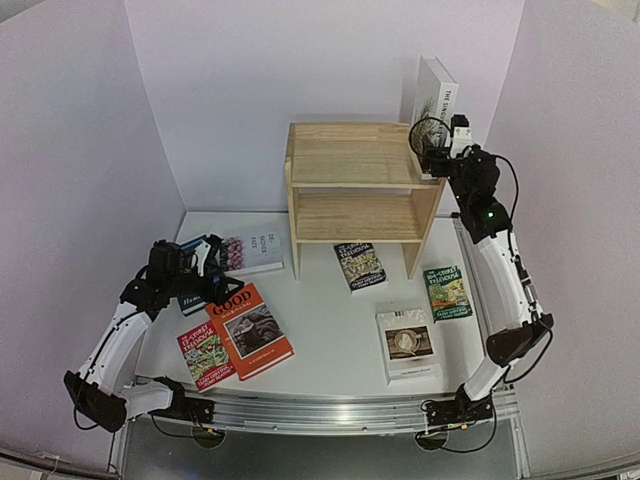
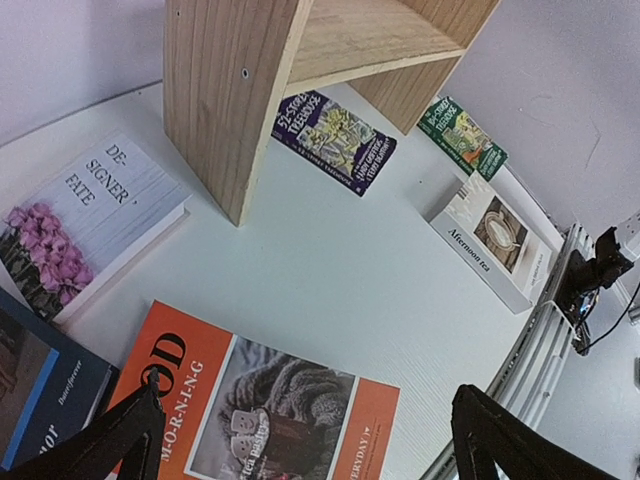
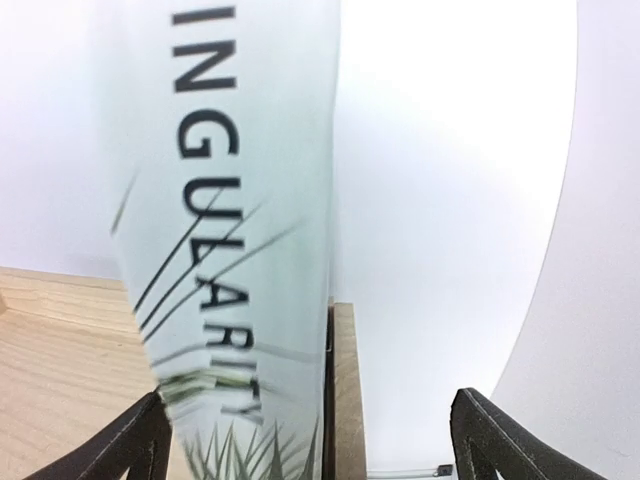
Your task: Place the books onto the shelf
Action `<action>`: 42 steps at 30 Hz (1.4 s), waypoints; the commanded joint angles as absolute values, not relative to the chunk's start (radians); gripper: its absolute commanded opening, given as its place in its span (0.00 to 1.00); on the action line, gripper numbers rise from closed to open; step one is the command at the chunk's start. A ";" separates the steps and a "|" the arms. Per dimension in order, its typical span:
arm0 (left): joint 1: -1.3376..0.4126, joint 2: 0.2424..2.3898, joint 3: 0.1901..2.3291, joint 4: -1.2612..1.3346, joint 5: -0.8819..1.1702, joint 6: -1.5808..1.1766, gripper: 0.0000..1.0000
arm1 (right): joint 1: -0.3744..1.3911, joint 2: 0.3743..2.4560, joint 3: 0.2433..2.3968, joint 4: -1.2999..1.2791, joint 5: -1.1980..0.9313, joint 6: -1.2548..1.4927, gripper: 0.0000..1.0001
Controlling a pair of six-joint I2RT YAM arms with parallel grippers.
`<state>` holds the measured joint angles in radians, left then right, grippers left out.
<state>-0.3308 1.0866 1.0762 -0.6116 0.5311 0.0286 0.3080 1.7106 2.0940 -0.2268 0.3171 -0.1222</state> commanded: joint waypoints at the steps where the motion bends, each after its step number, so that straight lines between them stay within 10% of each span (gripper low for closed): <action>1: -0.325 1.248 1.262 -0.895 0.501 0.149 1.00 | 0.304 1.559 2.004 -0.201 0.263 -0.067 0.95; 12: -0.168 1.911 1.714 -1.462 0.378 0.529 0.92 | 0.305 1.288 1.719 -0.239 0.085 0.089 0.96; 38: -0.187 2.097 1.569 -1.224 0.314 0.563 0.86 | 0.544 1.285 1.433 -0.300 -0.068 0.231 0.98; 42: -0.237 2.091 1.531 -1.242 0.374 0.571 0.71 | 0.607 1.328 1.433 -0.301 -0.045 0.228 0.98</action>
<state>-0.1881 2.0905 1.5431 -1.2455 0.2939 0.5533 0.5533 1.2861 1.4170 -0.3147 -0.0803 0.2367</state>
